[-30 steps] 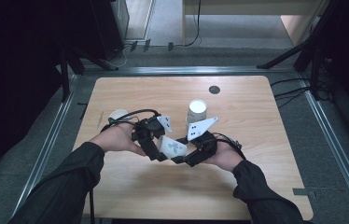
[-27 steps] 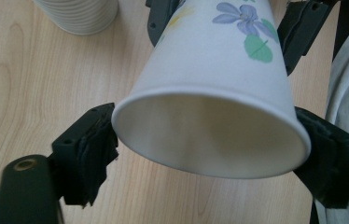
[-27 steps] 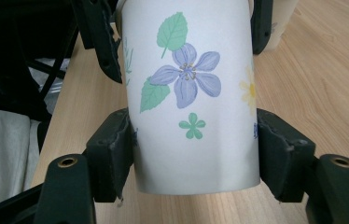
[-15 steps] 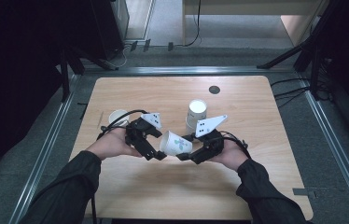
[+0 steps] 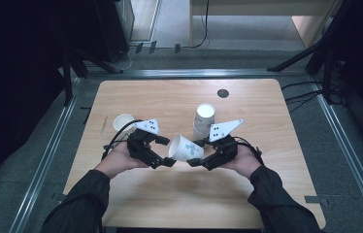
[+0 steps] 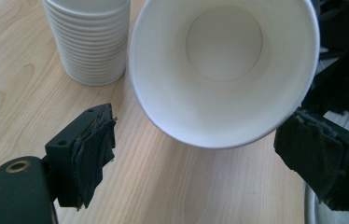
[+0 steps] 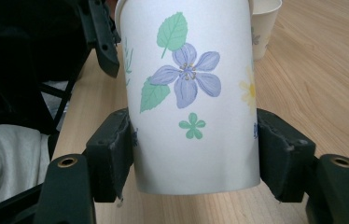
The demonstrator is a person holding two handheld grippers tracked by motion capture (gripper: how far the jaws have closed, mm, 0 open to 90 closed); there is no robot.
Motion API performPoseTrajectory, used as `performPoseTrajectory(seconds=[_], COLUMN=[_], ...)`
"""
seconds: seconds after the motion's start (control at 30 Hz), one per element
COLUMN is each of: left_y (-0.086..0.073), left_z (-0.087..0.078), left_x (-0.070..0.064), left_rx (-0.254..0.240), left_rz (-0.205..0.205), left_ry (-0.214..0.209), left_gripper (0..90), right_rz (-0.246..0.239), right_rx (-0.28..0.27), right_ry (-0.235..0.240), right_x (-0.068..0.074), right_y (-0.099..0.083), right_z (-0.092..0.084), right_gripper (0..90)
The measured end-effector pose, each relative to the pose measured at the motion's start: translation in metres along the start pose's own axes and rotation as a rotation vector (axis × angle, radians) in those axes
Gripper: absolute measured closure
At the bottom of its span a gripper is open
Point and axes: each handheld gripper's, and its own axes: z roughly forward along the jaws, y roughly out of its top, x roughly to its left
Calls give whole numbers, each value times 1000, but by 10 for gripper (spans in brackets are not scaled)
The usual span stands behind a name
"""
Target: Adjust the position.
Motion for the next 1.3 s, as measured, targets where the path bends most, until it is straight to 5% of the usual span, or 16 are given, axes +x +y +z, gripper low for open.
performPoseTrajectory(seconds=[0.23, 0.63, 1.3], left_y=[-10, -15, -17], left_z=[3, 7, 13], left_x=[0, 1, -1], left_rx=[-102, -192, -255], left_rz=[-35, -91, -91], left_ry=[-2, -35, -51], left_gripper=[131, 129, 131], right_rz=[4, 19, 30], right_rx=[-11, -29, -33], right_ry=[8, 6, 33], right_x=[-1, -3, -2], right_y=[-1, -2, -2], right_z=[-1, -3, 5], right_gripper=[342, 342, 342])
